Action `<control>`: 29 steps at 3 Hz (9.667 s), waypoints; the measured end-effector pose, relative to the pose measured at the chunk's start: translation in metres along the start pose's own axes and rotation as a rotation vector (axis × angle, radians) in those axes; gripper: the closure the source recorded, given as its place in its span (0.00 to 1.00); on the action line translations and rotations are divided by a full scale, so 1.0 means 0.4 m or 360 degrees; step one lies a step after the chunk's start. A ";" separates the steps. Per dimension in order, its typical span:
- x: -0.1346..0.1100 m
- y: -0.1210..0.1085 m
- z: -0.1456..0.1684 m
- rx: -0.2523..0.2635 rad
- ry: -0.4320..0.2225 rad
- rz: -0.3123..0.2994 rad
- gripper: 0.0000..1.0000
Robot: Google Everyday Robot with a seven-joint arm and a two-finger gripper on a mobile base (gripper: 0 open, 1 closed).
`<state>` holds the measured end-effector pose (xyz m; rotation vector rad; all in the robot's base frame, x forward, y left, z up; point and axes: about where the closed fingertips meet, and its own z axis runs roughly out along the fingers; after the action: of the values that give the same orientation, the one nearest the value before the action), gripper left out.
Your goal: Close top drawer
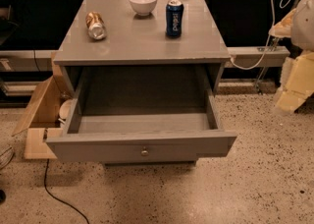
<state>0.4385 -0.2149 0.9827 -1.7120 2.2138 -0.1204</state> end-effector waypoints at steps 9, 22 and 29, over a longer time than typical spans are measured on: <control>-0.020 0.314 0.752 -0.0603 -0.0421 -0.0193 0.69; -0.067 -0.060 0.965 0.0062 -0.0609 -0.0445 1.00; -0.172 -0.349 1.029 0.0302 -0.0761 -0.0454 1.00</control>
Offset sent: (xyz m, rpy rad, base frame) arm 0.0009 0.0322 -0.0977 0.1728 0.1330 0.0534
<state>0.7119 -0.1305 0.6486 -1.7240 1.5635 0.0120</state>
